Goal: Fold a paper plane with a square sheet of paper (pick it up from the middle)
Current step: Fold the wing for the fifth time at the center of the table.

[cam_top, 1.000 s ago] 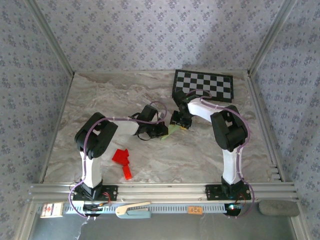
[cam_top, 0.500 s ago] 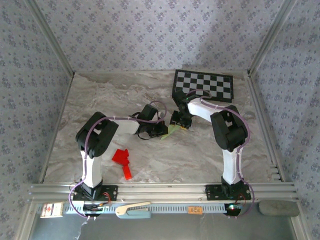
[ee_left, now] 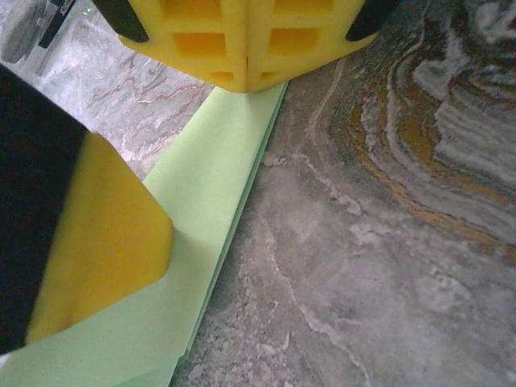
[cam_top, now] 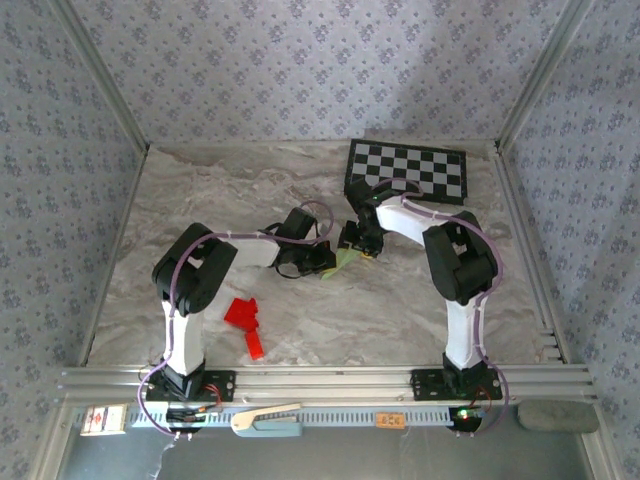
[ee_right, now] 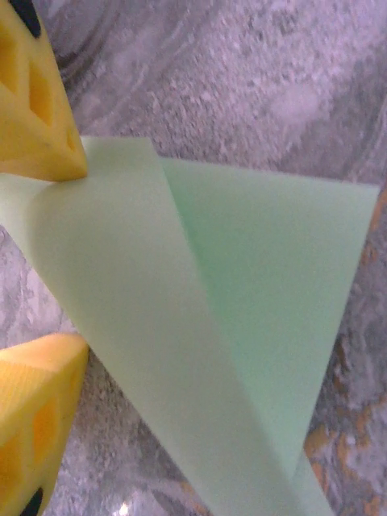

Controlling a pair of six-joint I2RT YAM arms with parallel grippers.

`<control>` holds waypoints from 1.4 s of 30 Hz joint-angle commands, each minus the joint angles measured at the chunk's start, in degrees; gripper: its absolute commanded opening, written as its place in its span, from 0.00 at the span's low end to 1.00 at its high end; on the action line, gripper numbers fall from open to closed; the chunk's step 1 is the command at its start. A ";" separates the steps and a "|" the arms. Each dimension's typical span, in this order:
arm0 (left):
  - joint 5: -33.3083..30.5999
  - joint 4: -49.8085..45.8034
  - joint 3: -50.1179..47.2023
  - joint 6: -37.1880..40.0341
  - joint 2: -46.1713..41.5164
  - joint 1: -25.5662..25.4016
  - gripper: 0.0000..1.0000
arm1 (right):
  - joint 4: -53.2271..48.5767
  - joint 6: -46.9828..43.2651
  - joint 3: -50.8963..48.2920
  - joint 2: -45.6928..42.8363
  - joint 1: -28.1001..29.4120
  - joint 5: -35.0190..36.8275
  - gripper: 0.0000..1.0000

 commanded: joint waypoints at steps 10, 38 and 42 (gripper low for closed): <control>-2.45 -5.36 -0.18 -0.28 1.75 0.31 0.02 | 3.62 -7.74 -6.47 -13.79 -3.03 -6.52 0.58; -3.44 -6.63 -0.63 -0.95 1.35 0.31 0.00 | 20.11 -7.44 -14.88 -5.72 -1.25 -16.33 0.12; -3.54 -7.02 -0.61 -1.10 1.40 0.31 0.00 | 20.18 -7.71 -15.14 -5.00 -1.75 -15.95 0.12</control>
